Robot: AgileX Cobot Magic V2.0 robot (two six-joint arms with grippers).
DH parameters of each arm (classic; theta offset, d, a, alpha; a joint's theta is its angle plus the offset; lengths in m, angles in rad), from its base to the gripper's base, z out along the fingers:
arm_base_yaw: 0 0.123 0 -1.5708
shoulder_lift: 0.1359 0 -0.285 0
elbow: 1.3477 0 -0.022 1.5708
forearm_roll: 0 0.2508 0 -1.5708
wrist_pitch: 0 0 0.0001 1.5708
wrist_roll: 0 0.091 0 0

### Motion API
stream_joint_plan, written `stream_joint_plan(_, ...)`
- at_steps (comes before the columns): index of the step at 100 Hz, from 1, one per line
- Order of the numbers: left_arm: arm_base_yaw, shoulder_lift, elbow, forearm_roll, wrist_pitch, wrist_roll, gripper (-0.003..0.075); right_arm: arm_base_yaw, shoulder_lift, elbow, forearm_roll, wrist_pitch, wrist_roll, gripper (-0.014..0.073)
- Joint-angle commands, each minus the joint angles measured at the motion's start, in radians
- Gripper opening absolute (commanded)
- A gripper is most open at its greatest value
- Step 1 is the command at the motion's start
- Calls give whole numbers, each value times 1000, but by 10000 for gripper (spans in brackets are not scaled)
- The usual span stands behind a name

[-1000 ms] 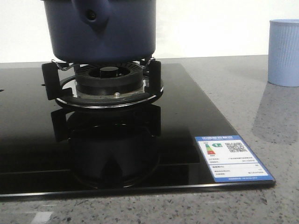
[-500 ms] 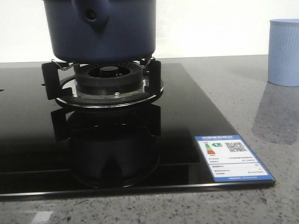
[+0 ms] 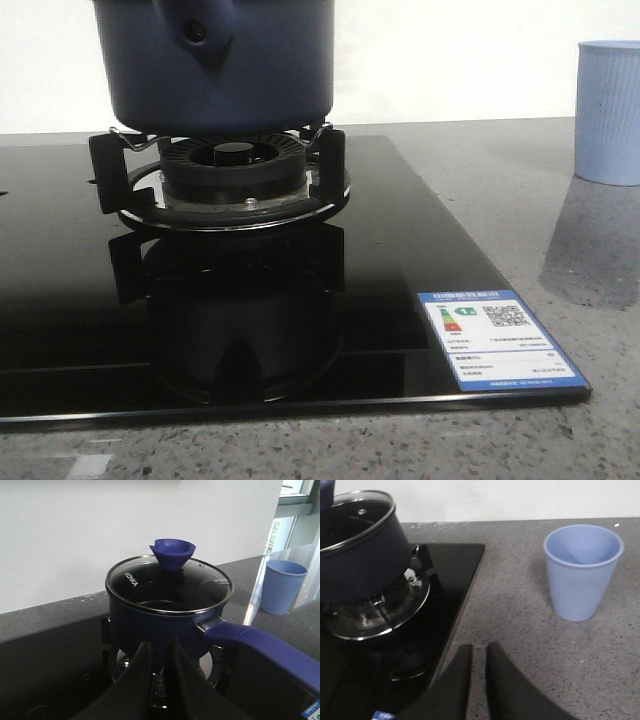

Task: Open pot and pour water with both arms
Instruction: 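Move left gripper to the blue lid knob, right gripper toward the blue cup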

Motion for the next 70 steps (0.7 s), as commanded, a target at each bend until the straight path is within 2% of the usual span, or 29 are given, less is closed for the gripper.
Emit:
stream_joint_plan(1,-53,34,-39,-22,-136,7,112,11,14,-37,13,-61,-17,259)
stream_joint_plan(7,-76,39,-39,-22,-207,7,112,11,14,-37,13,-64,-17,367)
stream_joint_plan(12,-82,40,-39,-25,-249,7,112,11,14,-37,13,-68,-17,411)
stream_joint_plan(28,-82,42,-39,-25,-307,7,106,11,14,-37,13,-75,-17,411)
stream_joint_plan(41,-82,42,-39,-35,-312,7,69,11,14,-37,13,-89,-17,411)
stream_joint_plan(52,-82,44,-39,-35,-319,9,68,11,14,-37,13,-104,-17,411)
stream_joint_plan(61,-82,58,-39,-31,-321,10,139,11,14,-37,14,-121,-17,411)
stream_joint_plan(64,-82,67,-39,-31,-321,10,184,11,14,-37,19,-126,-17,411)
stream_joint_plan(70,-82,92,-39,-33,-321,10,323,11,14,-37,27,-134,-17,411)
